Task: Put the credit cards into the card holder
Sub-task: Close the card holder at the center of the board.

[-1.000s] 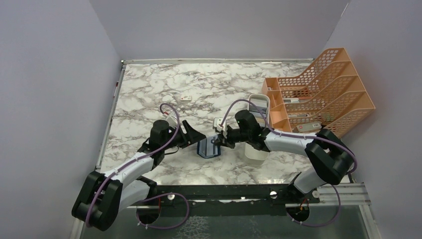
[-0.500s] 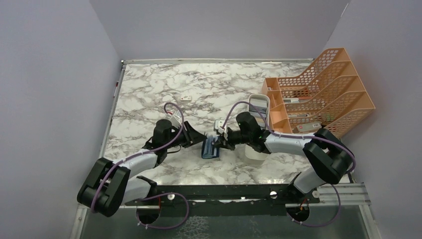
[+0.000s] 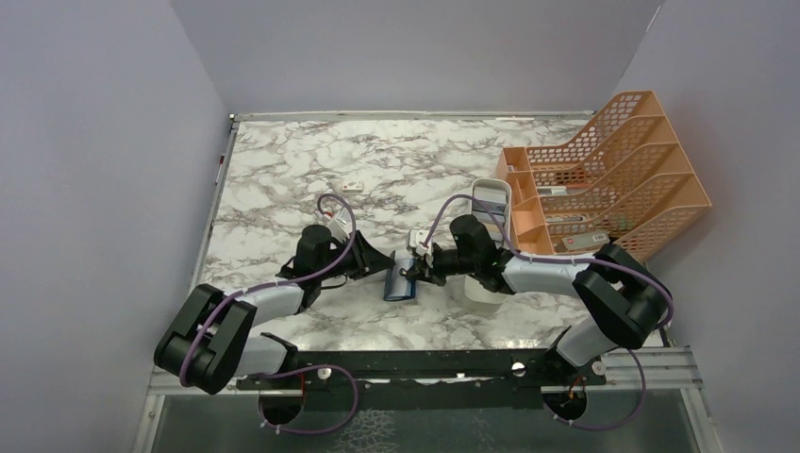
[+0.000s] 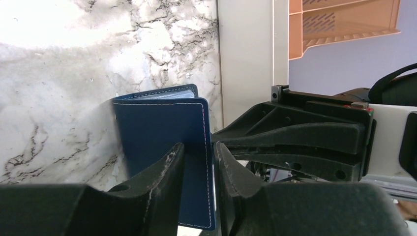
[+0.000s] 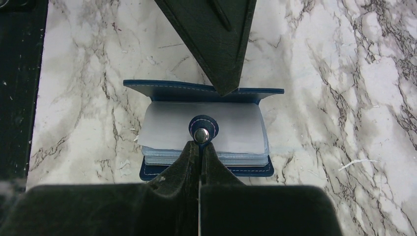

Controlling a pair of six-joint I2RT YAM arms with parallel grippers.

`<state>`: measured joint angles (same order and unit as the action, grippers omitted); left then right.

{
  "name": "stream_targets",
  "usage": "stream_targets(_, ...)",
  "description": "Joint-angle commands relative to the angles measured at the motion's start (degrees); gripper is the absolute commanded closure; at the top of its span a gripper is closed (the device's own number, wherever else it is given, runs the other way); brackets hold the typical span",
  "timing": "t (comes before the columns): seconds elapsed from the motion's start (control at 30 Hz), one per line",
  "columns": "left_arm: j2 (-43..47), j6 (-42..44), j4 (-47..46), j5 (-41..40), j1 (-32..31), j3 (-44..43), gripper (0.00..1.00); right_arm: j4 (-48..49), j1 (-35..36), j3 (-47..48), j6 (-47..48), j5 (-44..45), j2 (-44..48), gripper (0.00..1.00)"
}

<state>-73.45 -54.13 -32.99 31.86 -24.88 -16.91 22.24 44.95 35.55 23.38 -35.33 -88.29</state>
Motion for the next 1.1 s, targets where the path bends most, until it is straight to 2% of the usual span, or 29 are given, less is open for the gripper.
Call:
stream_targets(0.0,-1.29,1.7,-2.21,0.41,-0.47,-1.28,0.71,4.2,0.23,-0.69,-0.19,-1.68,-0.58,0.99)
stream_targets(0.07,-2.0,2.08,-2.25,0.54,-0.64,-1.6,0.68,4.22,0.23,-0.61,-0.19,-1.73,-0.81,0.99)
stream_targets(0.17,-2.34,2.17,-2.21,1.89,-0.95,-2.41,0.55,3.85,0.22,-0.57,-0.02,-1.22,-0.99,0.99)
stream_targets(0.27,-1.49,1.46,-2.43,3.34,-0.96,-2.88,0.53,3.36,0.23,-0.73,0.41,-0.82,-1.0,0.99)
stream_targets(0.3,-1.18,1.45,-2.43,3.34,-0.96,-2.89,0.54,3.34,0.23,-0.74,0.43,-0.69,-0.99,0.99)
stream_targets(0.43,-1.71,2.59,-0.76,0.99,-1.01,-2.96,0.74,3.51,0.23,-0.7,0.49,-0.74,-1.26,0.99)
stream_targets(0.47,-2.26,2.9,-0.48,0.64,-0.96,-2.91,0.75,3.51,0.23,-0.71,0.55,-0.78,-1.27,0.99)
stream_targets(0.63,-4.5,4.38,0.29,-0.05,-0.96,-3.17,0.76,3.12,0.23,-0.57,0.95,-0.64,-1.39,0.99)
stream_targets(0.73,-5.02,5.84,2.13,-1.1,-0.96,-3.91,0.82,3.07,0.23,-0.58,1.14,-0.51,-1.43,0.99)
stream_targets(1.07,-10.66,10.45,4.38,-3.87,-0.98,-5.66,0.82,5.13,0.23,-1.56,1.55,-0.84,-0.7,0.99)
